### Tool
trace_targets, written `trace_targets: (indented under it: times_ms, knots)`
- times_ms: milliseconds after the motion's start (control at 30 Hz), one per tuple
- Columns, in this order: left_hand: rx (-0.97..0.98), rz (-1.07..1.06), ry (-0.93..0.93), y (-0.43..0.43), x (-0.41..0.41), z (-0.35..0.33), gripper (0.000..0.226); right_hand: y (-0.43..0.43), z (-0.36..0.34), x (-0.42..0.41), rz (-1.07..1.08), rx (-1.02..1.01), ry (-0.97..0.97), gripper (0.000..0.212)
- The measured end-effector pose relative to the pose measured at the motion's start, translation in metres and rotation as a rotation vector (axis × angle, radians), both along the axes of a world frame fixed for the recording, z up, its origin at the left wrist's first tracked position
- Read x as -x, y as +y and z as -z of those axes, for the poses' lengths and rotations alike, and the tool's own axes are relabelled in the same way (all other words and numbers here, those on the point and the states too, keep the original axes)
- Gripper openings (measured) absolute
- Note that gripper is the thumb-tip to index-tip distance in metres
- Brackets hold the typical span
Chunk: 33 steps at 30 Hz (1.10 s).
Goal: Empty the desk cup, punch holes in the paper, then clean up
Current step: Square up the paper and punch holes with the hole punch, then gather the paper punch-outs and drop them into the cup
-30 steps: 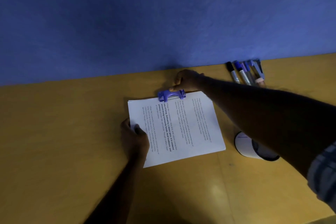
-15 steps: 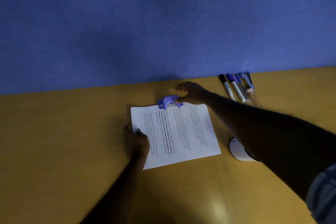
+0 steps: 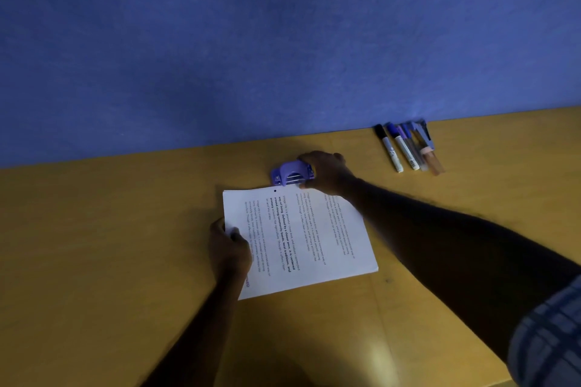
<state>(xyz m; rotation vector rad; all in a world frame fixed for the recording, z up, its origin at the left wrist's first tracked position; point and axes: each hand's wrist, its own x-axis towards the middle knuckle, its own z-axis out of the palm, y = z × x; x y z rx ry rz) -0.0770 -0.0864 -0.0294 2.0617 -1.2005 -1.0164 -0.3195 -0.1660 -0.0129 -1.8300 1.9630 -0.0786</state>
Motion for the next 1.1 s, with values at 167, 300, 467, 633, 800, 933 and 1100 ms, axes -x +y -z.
trace_targets:
  times_ms: [167,300,467,633,800,933,1100]
  knots:
    - [0.007,0.01,0.008,0.014,-0.011,0.0,0.028,0.04,-0.006,-0.003,0.262,0.258,-0.118,0.052]
    - [-0.007,-0.021,0.048,0.028,-0.016,-0.003,0.027,0.101,-0.015,-0.017,0.431,0.339,-0.254,0.018]
    - [-0.008,-0.059,0.086,0.051,-0.023,-0.003,0.029,0.205,-0.006,-0.054,0.738,-0.031,-0.518,0.037]
    - [-0.02,-0.085,0.091,0.064,-0.027,-0.006,0.029,0.272,0.001,-0.085,0.895,-0.268,-0.733,0.049]
    - [-0.064,-0.085,0.163,0.074,-0.025,-0.014,0.029,0.282,-0.001,-0.096,1.057,-0.241,-0.852,0.039]
    - [-0.067,-0.078,0.189,0.08,-0.023,-0.019,0.03,0.283,-0.003,-0.101,1.259,-0.234,-1.036,0.031]
    - [-0.105,-0.065,0.197,0.084,-0.024,-0.023,0.03,0.284,-0.006,-0.112,1.46,-0.188,-1.253,0.025]
